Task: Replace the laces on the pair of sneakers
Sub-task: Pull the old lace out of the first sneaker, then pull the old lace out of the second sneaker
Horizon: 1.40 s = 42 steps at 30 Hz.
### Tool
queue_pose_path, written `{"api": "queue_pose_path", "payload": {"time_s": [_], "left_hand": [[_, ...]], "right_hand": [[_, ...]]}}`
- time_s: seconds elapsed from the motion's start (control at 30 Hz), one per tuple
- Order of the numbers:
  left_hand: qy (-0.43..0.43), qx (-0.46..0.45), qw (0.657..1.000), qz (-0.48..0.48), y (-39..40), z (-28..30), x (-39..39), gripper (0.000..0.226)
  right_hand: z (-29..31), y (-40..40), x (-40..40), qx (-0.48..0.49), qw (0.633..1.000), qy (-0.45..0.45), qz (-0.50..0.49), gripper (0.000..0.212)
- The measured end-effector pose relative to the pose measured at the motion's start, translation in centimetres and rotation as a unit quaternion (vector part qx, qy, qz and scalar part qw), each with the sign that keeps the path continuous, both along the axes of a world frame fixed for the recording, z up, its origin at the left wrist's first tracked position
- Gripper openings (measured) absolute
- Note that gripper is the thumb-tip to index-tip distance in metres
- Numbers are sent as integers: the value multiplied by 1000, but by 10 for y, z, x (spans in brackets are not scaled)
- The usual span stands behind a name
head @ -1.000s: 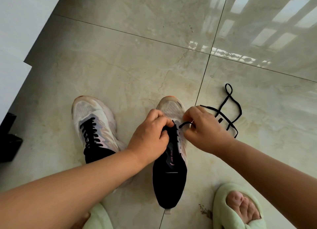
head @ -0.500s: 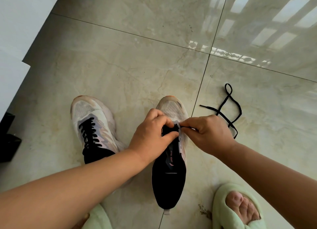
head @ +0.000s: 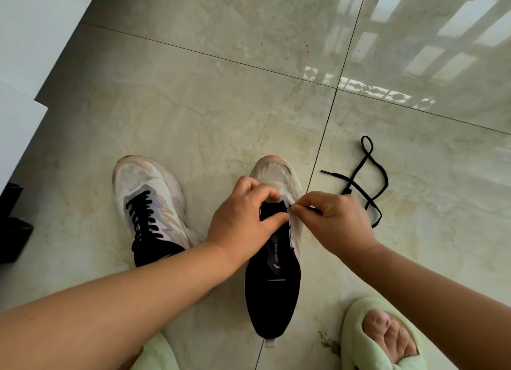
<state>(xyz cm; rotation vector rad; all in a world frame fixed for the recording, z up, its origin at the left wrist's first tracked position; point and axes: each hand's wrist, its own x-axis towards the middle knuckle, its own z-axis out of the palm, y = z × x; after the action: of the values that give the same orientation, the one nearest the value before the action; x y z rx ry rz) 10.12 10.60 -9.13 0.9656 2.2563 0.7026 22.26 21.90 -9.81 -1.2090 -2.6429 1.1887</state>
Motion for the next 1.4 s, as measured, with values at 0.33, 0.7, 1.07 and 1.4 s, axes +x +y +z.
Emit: {"api": "queue_pose_path", "payload": {"time_s": [0.33,0.7,1.07,1.4], "left_hand": [[-8,-29,999,-15,8,-2,2,27],[30,-40,999,-13,-13,10,-20,27],[193,-101,970,107,-89,29,-68,41],[39,-173,962,207,-107,27,-62,54]], "right_hand": [[1,3,13,-166,954,140,-205,30],[18,-13,7,36,998,45,0,40],[27,-31,0,3,989,-112,98,33],[27,-8,-14,108,985,-102,84,34]]}}
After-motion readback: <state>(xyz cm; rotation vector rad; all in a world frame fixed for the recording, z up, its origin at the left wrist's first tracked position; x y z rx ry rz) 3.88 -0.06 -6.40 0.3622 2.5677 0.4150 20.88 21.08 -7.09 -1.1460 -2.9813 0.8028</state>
